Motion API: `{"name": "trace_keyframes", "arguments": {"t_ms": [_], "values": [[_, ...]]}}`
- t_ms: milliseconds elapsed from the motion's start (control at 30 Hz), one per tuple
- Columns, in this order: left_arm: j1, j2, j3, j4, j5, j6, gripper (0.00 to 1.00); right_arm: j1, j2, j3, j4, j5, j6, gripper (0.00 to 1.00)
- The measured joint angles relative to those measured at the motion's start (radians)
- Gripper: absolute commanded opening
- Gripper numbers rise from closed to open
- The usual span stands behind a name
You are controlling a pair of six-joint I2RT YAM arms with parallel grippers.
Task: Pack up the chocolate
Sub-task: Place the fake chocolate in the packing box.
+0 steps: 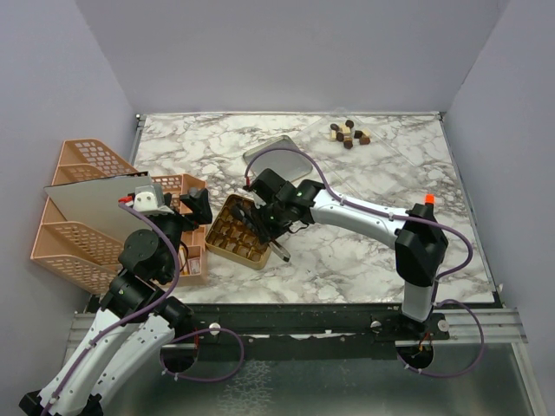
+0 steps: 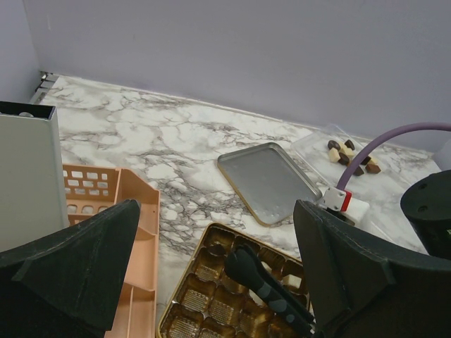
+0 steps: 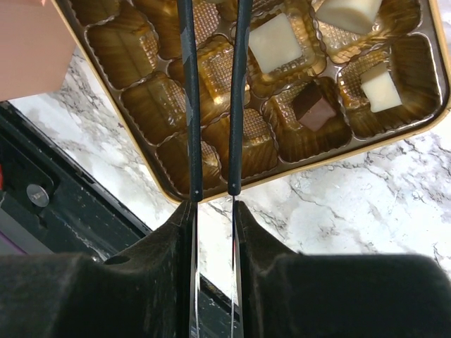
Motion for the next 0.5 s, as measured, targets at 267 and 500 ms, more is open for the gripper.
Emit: {"name": "trace_keyframes", "arguments": {"t_ms": [267,500], "values": [[0.000,-0.002,0.000,0.000,0.000,0.000,0.99,0.000,0.000,0.000,-0.015,0.027,0.014,0.37],[0.000,-0.003,0.000,0.000,0.000,0.000,0.99,0.000,0.000,0.000,-0.019,0.028,0.016,0.39]]}}
